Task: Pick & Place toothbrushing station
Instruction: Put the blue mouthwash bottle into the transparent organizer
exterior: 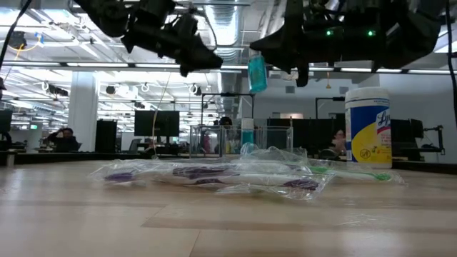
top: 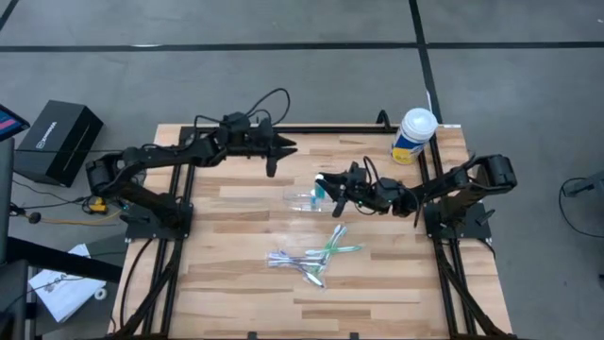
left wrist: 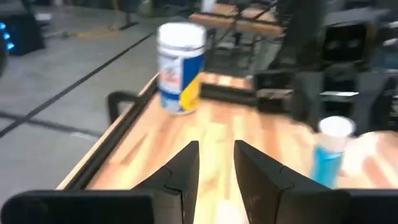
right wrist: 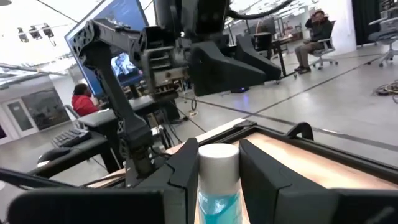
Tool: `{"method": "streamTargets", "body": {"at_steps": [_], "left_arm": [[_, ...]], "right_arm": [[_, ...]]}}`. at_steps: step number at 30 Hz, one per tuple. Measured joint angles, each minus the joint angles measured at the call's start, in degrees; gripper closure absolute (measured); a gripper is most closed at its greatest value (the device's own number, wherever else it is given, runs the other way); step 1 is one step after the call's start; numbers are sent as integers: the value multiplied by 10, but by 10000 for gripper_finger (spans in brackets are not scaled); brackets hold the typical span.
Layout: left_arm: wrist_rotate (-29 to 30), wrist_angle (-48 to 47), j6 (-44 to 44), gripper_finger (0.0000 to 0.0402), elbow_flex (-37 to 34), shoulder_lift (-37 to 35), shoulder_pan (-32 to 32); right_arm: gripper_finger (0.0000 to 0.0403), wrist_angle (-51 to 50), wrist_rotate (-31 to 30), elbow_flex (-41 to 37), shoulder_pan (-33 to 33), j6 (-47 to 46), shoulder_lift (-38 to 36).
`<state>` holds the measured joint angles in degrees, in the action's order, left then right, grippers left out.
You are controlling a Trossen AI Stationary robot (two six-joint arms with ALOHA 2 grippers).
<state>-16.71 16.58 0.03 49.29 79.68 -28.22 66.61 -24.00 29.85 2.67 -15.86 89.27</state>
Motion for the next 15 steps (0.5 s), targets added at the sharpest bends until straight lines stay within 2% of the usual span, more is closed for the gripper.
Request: {"method": "streamTargets", "body": {"at_steps": [6, 10, 15], "left_arm": [[9, 4, -7, 270, -34, 0, -39], [13, 6, -3, 248, -61, 0, -40], [50, 47, 10, 234, -105, 0, -37]], "right_arm": [[321, 0, -1, 2, 19, 15, 0], [321, 0, -8, 2, 18, 22, 0], [321, -10, -6, 2, 14, 28, 0]]}}
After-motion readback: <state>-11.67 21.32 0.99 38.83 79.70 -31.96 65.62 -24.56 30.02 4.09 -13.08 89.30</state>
